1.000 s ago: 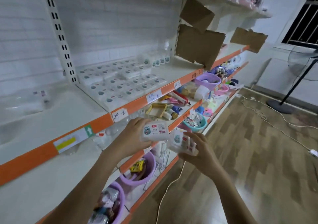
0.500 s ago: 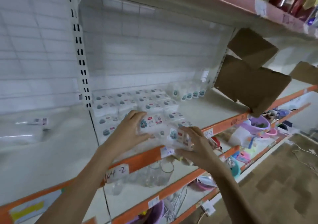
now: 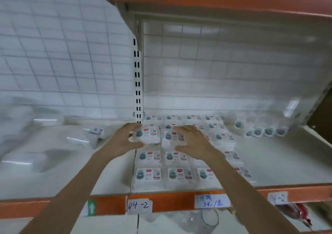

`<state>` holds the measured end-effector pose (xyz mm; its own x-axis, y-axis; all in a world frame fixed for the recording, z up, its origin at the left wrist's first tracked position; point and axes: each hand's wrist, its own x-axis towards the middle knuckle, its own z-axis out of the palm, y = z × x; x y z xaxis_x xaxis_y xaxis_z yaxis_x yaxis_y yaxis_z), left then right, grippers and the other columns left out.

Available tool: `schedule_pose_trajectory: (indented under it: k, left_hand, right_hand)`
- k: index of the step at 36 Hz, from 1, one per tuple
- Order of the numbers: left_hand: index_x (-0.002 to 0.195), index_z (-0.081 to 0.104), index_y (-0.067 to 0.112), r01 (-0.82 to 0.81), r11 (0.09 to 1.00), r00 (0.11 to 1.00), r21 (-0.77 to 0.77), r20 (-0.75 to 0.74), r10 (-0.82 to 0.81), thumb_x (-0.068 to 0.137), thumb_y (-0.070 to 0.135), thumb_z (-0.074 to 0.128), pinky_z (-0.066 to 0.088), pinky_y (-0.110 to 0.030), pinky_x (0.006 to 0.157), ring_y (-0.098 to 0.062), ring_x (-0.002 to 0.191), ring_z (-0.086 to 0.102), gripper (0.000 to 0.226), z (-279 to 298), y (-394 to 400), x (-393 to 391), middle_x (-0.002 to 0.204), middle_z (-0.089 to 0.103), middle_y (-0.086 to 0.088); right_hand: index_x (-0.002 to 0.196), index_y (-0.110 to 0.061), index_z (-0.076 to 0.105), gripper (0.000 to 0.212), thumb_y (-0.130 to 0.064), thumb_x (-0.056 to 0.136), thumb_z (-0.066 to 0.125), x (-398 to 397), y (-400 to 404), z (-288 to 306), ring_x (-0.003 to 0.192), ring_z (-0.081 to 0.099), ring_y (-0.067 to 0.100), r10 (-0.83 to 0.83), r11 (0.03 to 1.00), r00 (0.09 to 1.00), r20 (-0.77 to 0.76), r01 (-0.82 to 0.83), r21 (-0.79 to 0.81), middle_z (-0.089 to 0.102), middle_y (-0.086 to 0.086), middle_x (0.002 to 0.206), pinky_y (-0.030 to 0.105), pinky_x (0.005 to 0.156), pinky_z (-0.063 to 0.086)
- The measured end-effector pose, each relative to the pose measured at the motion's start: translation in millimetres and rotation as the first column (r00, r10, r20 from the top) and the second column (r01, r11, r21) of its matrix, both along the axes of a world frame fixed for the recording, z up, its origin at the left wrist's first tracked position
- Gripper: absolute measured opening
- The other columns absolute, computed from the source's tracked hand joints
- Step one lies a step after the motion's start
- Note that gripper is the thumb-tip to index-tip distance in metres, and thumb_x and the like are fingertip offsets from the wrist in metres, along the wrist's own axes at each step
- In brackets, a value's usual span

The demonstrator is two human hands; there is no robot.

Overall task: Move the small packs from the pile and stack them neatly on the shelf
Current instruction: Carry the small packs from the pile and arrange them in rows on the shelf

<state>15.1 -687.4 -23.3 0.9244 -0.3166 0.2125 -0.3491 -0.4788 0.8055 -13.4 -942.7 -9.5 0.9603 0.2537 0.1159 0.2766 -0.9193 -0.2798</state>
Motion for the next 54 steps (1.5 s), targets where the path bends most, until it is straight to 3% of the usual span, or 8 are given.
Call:
schedule_pose_trajectory:
  k: [9,13,18,29,34,44,49,54]
  left_hand:
    - [0.127,0.051,0.011,-0.001,0.986,1.0,0.166,0.003,0.0,0.067,0.023,0.08,0.033,-0.013,0.093,-0.013,0.112,0.044,0.068,-7,-9,4,0.114,0.039,0.0]
    - [0.13,0.048,0.01,-0.042,0.988,0.999,0.149,0.032,0.038,0.072,0.006,0.077,0.031,0.002,0.085,-0.016,0.106,0.039,0.065,-15,-16,8,0.11,0.029,-0.005]
    - [0.133,0.042,0.02,-0.086,0.984,0.996,0.158,0.053,0.079,0.071,0.009,0.078,0.035,-0.022,0.099,-0.018,0.104,0.043,0.072,-23,-23,9,0.113,0.031,-0.005]
    - [0.131,0.044,0.007,-0.154,0.979,0.988,0.133,0.004,0.155,0.068,0.005,0.077,0.038,-0.026,0.098,-0.023,0.116,0.044,0.071,-22,-28,8,0.115,0.029,-0.003]
    - [0.14,0.029,0.015,-0.129,0.966,0.988,0.226,-0.05,0.144,0.069,0.025,0.076,0.029,-0.029,0.101,-0.026,0.127,0.028,0.086,-13,-32,1,0.13,0.025,-0.008]
    - [0.116,0.057,0.017,-0.274,0.946,0.929,0.174,0.304,0.213,0.083,0.027,0.064,0.041,-0.024,0.079,-0.013,0.093,0.051,0.036,-10,-18,-82,0.102,0.051,0.004]
    - [0.099,0.065,0.012,-0.339,0.903,0.851,0.265,0.495,0.174,0.077,0.037,0.049,0.049,-0.026,0.066,-0.019,0.078,0.061,0.037,-24,-13,-151,0.089,0.062,-0.002]
    - [0.095,0.065,0.018,-0.481,0.817,0.831,0.317,0.463,0.309,0.075,0.036,0.045,0.052,-0.025,0.064,-0.017,0.078,0.062,0.033,-56,-20,-219,0.09,0.063,0.003]
  right_hand:
    - [0.136,-0.027,0.039,0.055,-0.036,0.086,0.058,14,-10,-16,0.131,0.031,0.019,0.034,0.996,0.997,0.064,-0.029,-0.08,0.042,-0.003,0.141,0.035,0.11,0.024]
    - [0.136,-0.029,0.041,0.049,-0.037,0.089,0.054,9,-16,-22,0.136,0.025,0.023,0.003,0.999,0.997,0.073,0.0,-0.046,0.03,0.001,0.147,0.04,0.111,0.022]
    - [0.135,-0.029,0.042,0.045,-0.034,0.091,0.051,6,-18,-27,0.125,0.037,0.024,-0.014,1.0,0.995,0.101,0.016,-0.022,0.041,0.001,0.134,0.037,0.106,0.032]
    - [0.137,-0.024,0.041,0.045,-0.03,0.093,0.049,1,-13,-27,0.13,0.038,0.022,-0.022,0.996,0.995,0.096,0.031,-0.086,0.044,0.0,0.139,0.037,0.111,0.028]
    - [0.141,-0.022,0.029,0.052,-0.033,0.094,0.047,-14,-9,-15,0.141,0.02,0.023,-0.063,0.988,0.995,0.083,0.074,-0.134,0.023,0.002,0.152,0.04,0.114,0.017]
    - [0.118,-0.019,0.058,0.036,-0.034,0.087,0.046,-107,12,-9,0.102,0.061,0.019,-0.024,0.999,0.944,0.328,0.012,0.038,0.065,-0.003,0.113,0.035,0.089,0.046]
    - [0.107,-0.025,0.059,0.032,-0.038,0.083,0.043,-156,23,-27,0.09,0.064,0.011,0.053,0.993,0.948,0.315,-0.082,0.081,0.067,-0.01,0.101,0.026,0.077,0.052]
    - [0.108,-0.033,0.054,0.03,-0.042,0.081,0.045,-193,20,-59,0.085,0.061,0.006,0.152,0.974,0.962,0.227,-0.185,0.131,0.064,-0.016,0.098,0.018,0.067,0.051]
